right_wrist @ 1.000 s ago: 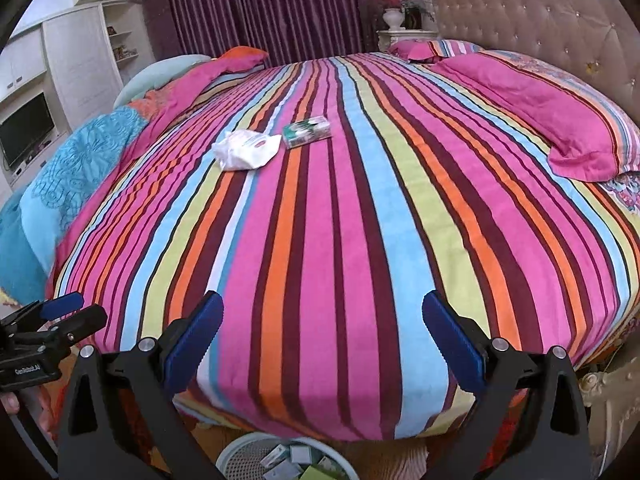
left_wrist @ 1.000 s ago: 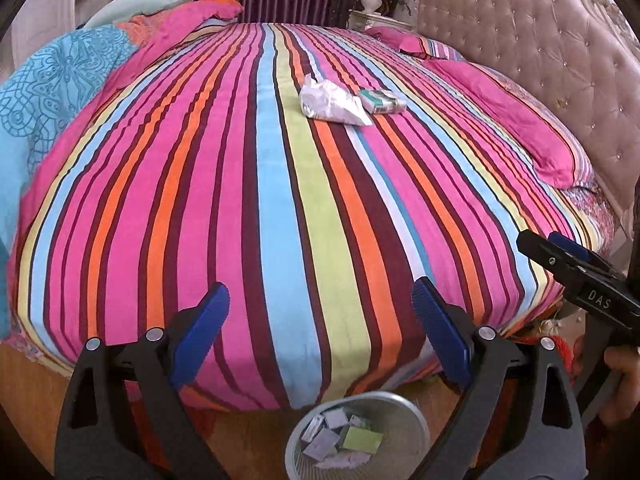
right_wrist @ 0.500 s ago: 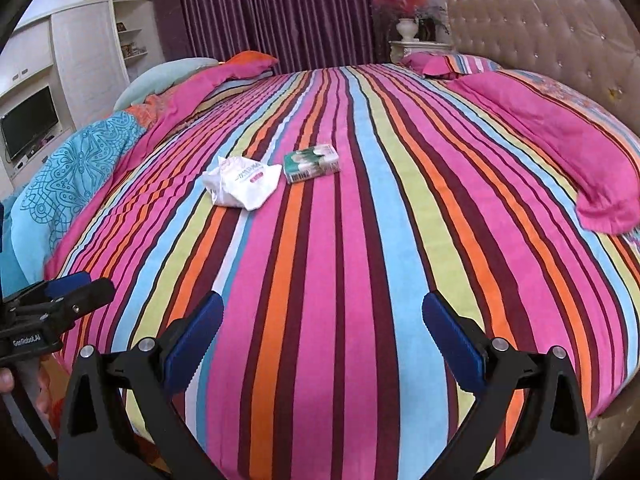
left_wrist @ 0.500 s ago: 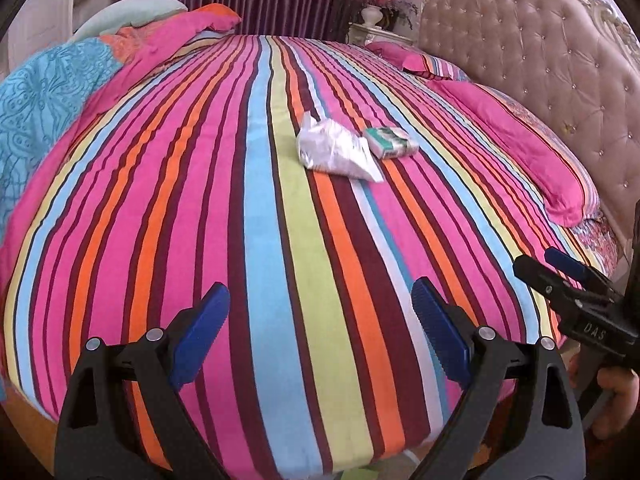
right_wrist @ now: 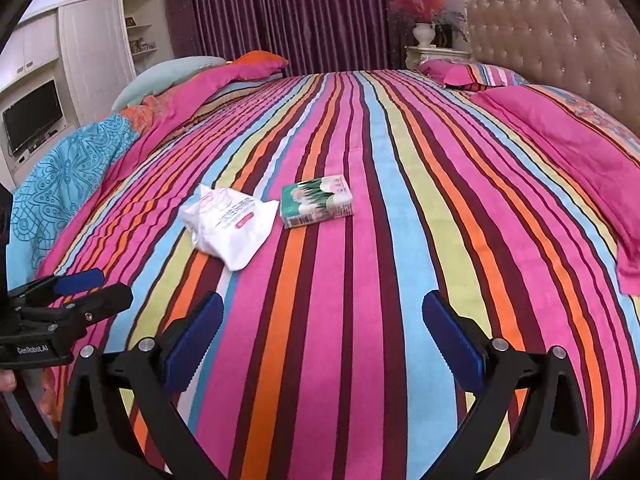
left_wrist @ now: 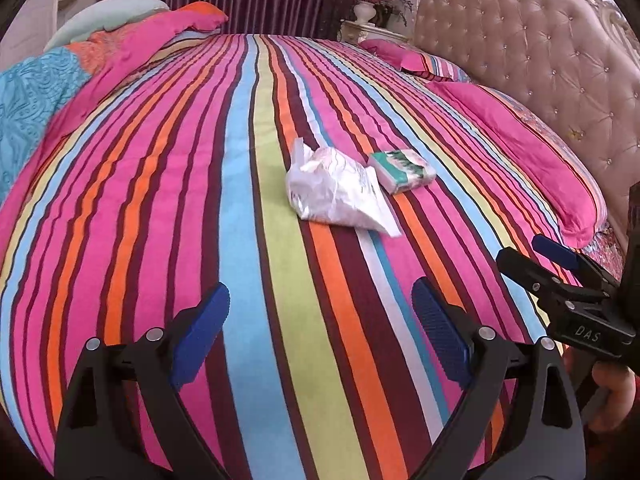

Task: Collect trash
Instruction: 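Move both tools back toward the plastic bag and small box on the bed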

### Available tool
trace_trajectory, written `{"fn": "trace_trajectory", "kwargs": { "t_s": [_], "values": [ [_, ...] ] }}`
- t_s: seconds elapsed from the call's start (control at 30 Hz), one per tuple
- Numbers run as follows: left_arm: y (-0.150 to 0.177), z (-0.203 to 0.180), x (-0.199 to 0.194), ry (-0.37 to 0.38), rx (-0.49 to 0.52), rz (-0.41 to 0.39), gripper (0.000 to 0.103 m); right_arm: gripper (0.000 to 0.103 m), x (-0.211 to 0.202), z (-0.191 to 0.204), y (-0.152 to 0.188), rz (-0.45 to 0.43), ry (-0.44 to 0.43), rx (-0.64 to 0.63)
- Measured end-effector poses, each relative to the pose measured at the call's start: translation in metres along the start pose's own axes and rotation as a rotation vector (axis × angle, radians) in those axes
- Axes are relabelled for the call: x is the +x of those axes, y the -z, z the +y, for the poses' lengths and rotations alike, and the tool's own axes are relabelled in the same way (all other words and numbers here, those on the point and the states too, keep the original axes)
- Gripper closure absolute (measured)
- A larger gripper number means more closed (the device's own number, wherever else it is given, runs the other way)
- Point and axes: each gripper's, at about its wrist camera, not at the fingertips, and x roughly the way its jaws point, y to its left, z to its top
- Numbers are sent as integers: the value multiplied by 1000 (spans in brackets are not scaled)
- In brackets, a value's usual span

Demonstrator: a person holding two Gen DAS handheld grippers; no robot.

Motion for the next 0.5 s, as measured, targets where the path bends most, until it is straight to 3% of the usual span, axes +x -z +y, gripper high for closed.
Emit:
{"fn": "trace_trajectory", "kwargs": {
  "t_s": [0.5],
  "values": [
    [-55, 13, 57, 57, -41, 25, 13, 8, 54, -3, -34, 30, -19, -34]
  ]
}}
